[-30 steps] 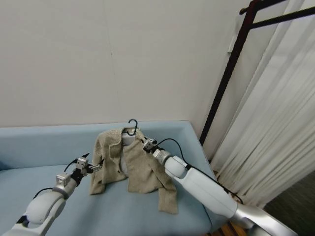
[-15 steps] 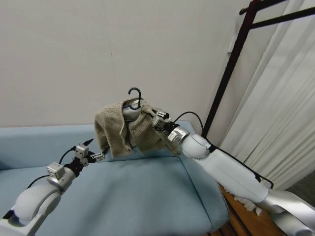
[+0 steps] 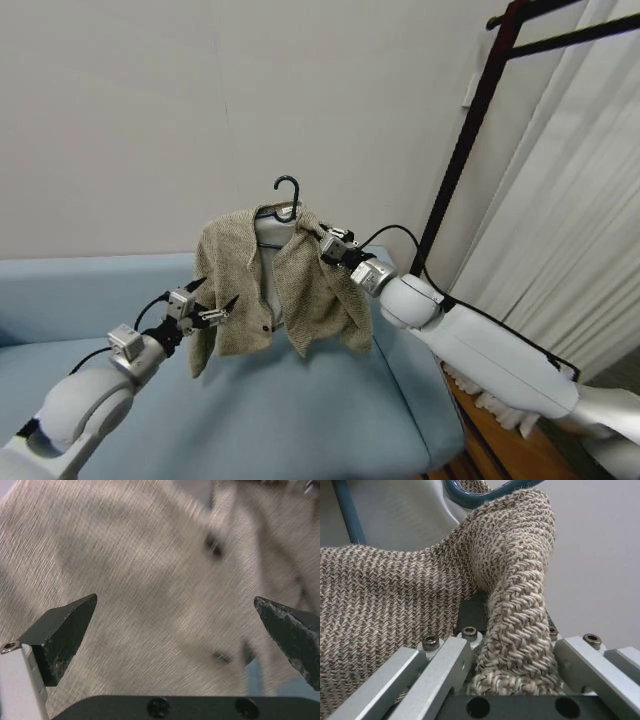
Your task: Pick up the clothes from the sofa and hang them on the clothes hanger.
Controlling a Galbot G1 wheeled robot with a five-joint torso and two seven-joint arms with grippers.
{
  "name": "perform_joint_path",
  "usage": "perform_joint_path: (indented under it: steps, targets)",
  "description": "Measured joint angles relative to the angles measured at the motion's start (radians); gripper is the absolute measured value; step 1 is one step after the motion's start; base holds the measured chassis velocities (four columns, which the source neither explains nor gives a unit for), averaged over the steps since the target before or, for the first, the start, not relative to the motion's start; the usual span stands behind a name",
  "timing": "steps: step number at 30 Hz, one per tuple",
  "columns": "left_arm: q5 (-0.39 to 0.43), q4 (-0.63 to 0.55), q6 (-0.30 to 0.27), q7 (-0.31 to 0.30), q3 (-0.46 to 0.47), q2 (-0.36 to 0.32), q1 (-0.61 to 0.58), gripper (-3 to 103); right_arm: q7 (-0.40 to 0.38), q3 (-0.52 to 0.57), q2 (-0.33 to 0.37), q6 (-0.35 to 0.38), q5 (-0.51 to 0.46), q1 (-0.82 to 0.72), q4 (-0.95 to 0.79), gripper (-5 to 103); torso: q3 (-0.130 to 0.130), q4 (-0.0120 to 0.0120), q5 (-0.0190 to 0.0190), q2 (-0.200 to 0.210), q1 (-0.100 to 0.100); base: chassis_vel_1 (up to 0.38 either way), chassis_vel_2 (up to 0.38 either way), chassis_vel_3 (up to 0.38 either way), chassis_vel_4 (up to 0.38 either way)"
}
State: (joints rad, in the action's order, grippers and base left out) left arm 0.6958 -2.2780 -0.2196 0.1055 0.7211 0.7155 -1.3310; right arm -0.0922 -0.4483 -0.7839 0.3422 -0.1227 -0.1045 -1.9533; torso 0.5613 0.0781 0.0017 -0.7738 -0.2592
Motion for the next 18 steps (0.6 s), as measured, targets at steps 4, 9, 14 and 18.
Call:
perform_joint_path:
  steps: [4, 9, 14, 18]
  targets:
    - [0.008, -0.024, -0.004, -0.015, -0.002, 0.020, 0.011, 100, -0.011, -0.107, -0.051, 0.022, -0.022, 0.085, 0.019, 10, 0.000, -0.0003, -0.0005, 0.000, 0.000, 0.000, 0.000, 0.000, 0.000]
    - [-0.002, -0.028, -0.064, -0.095, 0.002, 0.026, 0.023, 100, -0.009, -0.179, -0.132, 0.037, -0.035, 0.158, 0.052, 10, 0.000, -0.0006, -0.0006, 0.000, 0.000, 0.000, 0.000, 0.000, 0.000]
    - [-0.023, -0.043, -0.118, -0.198, 0.002, 0.056, 0.012, 100, -0.008, -0.207, -0.170, 0.048, -0.046, 0.176, 0.076, 10, 0.000, -0.0005, -0.0006, 0.000, 0.000, 0.000, 0.000, 0.000, 0.000]
    - [-0.046, -0.034, -0.124, -0.229, -0.004, 0.062, 0.015, 100, -0.008, -0.212, -0.174, 0.053, -0.055, 0.182, 0.080, 10, 0.000, 0.0000, -0.0003, 0.000, 0.000, 0.000, 0.000, 0.000, 0.000]
